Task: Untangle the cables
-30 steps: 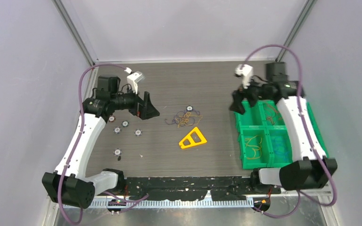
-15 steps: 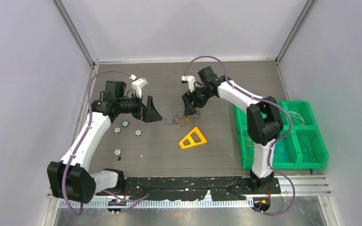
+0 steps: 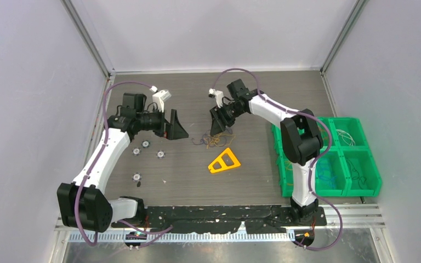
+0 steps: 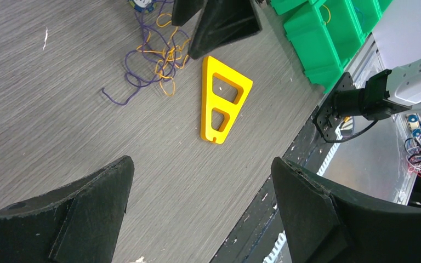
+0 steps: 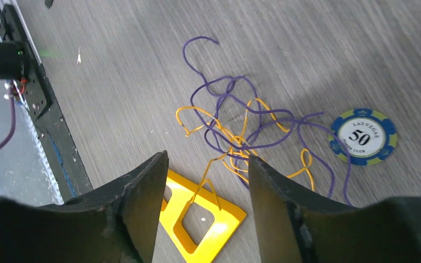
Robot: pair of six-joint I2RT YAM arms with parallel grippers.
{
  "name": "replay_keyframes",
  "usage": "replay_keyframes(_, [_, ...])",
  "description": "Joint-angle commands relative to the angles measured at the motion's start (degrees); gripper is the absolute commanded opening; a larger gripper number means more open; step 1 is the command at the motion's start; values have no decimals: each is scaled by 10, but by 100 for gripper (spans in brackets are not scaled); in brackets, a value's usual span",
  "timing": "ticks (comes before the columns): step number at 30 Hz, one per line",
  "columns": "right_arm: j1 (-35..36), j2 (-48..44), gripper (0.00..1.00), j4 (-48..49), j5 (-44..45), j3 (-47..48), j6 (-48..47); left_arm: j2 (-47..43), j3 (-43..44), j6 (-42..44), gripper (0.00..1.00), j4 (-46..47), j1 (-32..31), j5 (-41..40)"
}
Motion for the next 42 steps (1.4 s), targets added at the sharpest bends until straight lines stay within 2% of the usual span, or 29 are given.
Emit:
replay_keyframes(1, [7,-41,64,-9,-25,-8,0,2,9,-16,98,34,5,5])
replay_keyframes(3, [6,-35,63,-14,-5,-4,-7,5,11,-21,98,37,5,6])
replay_keyframes(6, [7,-28,56,-17,32,3,-23,8,13,-20,97,34,5,9])
replay_keyframes(12, [1,-42,56,-48,73,-12,-76,3,10,-4,96,23,10,12])
replay_keyframes(15, [-2,-47,59,-64,71,-18,-99,8,8,-9,96,31,11,18])
replay_keyframes(18, [-1,-44,70,-58,46,-14,-84,17,4,-21,96,48,11,22])
replay_keyframes(21, [7,-35,72,-35,40,2,-51,26,4,-30,95,54,11,24])
replay_keyframes(26, [18,15,55,-44,47,49,-40,35,13,-29,94,51,11,22])
replay_keyframes(28, [19,22,43,-50,41,57,-39,36,13,-28,93,51,11,14])
replay_keyframes(31, [20,14,10,-63,26,54,-43,47,10,-28,91,58,11,13])
replay_keyframes(35, [24,-46,6,-62,-41,25,-45,70,-10,-70,88,111,8,28])
replay_keyframes(39, [39,-116,5,-46,-64,-10,-39,113,-26,-113,84,173,-7,35])
replay_keyframes(42, [52,-133,5,-41,-67,-29,-37,163,-16,-131,78,202,-24,35])
